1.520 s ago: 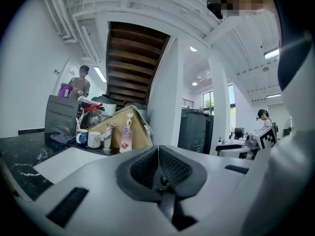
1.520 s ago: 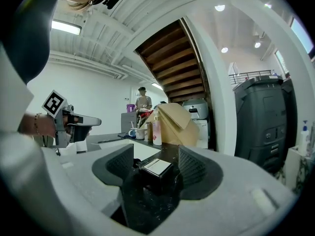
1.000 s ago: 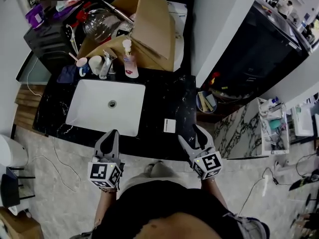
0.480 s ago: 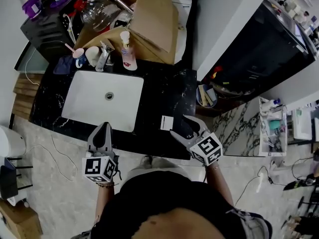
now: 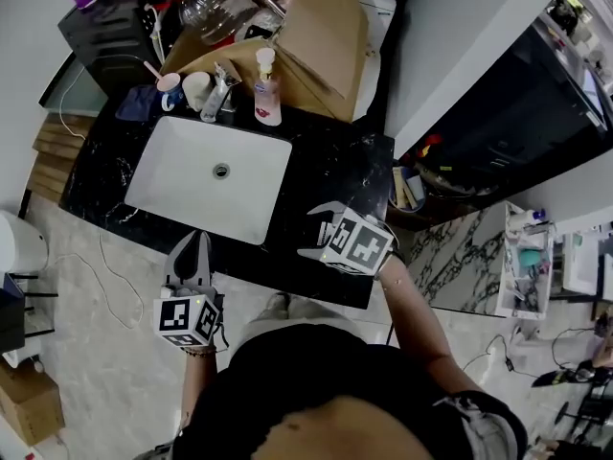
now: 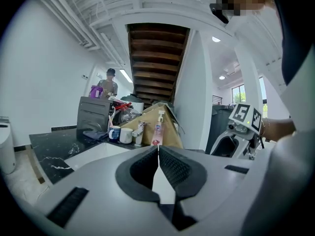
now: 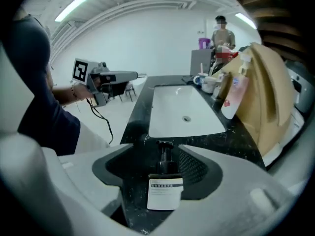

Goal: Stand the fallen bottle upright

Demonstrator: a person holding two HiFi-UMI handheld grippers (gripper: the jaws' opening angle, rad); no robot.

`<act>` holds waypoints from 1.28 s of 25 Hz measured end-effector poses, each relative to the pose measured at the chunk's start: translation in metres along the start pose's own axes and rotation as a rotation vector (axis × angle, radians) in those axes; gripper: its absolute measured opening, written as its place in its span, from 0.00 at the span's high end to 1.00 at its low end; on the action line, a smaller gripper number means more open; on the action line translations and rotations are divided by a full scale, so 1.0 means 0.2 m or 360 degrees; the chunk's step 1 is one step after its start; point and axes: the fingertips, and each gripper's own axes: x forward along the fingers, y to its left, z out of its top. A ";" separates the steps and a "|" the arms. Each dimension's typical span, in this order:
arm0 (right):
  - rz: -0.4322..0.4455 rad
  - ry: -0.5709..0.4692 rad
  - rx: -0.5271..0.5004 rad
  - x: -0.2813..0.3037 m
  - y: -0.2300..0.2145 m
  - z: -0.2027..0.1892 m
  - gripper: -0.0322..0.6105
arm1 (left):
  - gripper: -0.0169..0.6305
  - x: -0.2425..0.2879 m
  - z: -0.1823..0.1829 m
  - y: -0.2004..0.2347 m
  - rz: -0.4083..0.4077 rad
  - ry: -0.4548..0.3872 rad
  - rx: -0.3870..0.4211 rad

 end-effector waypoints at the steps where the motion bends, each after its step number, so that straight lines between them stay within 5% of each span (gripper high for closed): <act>1: 0.0032 0.0105 -0.0033 0.04 0.00 0.00 0.52 | 0.96 -0.02 0.00 0.01 0.0020 -0.0005 -0.0005; 9: 0.0108 0.0755 -0.0293 0.30 -0.09 -0.09 0.53 | 0.96 -0.18 -0.04 0.14 0.0203 -0.0022 -0.0061; 16: 0.0200 0.1002 -0.0299 0.42 -0.09 -0.21 0.58 | 0.96 -0.29 -0.05 0.23 0.0345 -0.0046 -0.0089; 24: 0.0250 0.0952 -0.0362 0.41 -0.03 -0.21 0.66 | 0.96 -0.29 -0.07 0.22 0.0344 -0.0037 -0.0096; 26: 0.0216 0.0882 -0.0371 0.37 -0.03 -0.18 0.76 | 0.96 -0.27 -0.07 0.20 0.0322 -0.0038 -0.0089; 32: 0.0108 0.0530 -0.0315 0.22 -0.01 -0.08 0.78 | 0.96 -0.20 -0.06 0.14 0.0239 -0.0031 -0.0069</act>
